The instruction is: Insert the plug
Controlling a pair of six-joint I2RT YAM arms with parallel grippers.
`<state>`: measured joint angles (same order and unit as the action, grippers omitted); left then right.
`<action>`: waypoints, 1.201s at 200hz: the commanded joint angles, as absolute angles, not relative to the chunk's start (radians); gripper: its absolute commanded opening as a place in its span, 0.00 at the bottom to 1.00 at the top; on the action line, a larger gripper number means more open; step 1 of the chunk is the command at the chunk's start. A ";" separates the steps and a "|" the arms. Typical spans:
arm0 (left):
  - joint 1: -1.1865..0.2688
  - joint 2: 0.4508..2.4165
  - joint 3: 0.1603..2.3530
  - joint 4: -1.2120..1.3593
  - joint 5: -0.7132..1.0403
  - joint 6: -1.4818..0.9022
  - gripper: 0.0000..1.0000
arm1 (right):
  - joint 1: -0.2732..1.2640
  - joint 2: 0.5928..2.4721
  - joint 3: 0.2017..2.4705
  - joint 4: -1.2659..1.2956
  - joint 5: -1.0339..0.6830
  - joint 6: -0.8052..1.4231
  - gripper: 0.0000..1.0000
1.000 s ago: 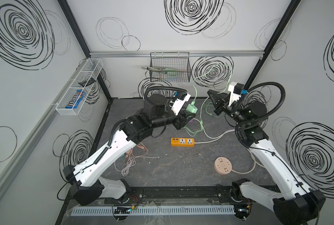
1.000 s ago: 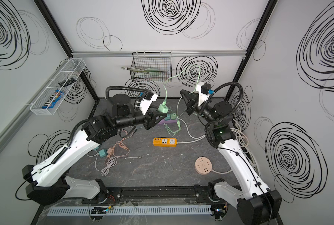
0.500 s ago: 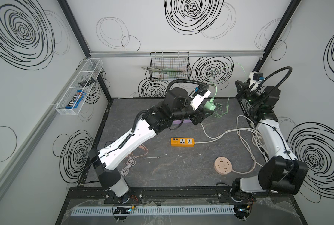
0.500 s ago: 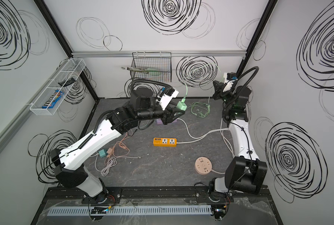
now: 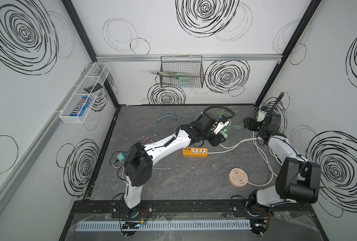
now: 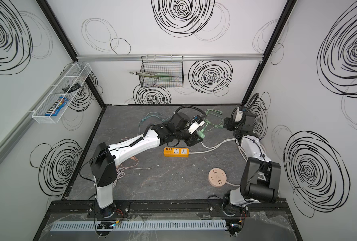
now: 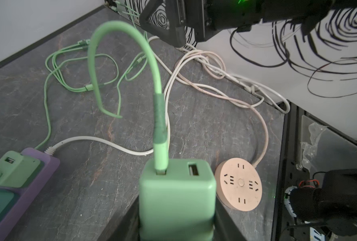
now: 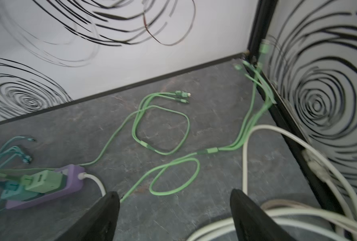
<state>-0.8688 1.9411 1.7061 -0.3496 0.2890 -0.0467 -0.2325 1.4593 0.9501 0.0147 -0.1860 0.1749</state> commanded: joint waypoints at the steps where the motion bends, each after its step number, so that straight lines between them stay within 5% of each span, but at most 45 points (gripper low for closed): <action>1: -0.837 1.922 1.723 -0.282 0.303 -0.009 0.00 | -0.236 1.394 0.900 0.000 -0.077 0.305 0.97; 26: -0.822 1.918 1.711 -0.292 0.353 0.041 0.00 | -0.240 1.361 0.855 -0.006 -0.099 0.365 0.97; 98: -0.799 1.841 1.585 -0.215 0.444 0.280 0.00 | -0.224 1.192 0.856 -0.152 -0.496 0.393 0.97; 240: -0.818 1.693 1.240 0.098 0.548 0.543 0.00 | -0.169 1.023 0.851 -0.358 -0.795 0.399 1.00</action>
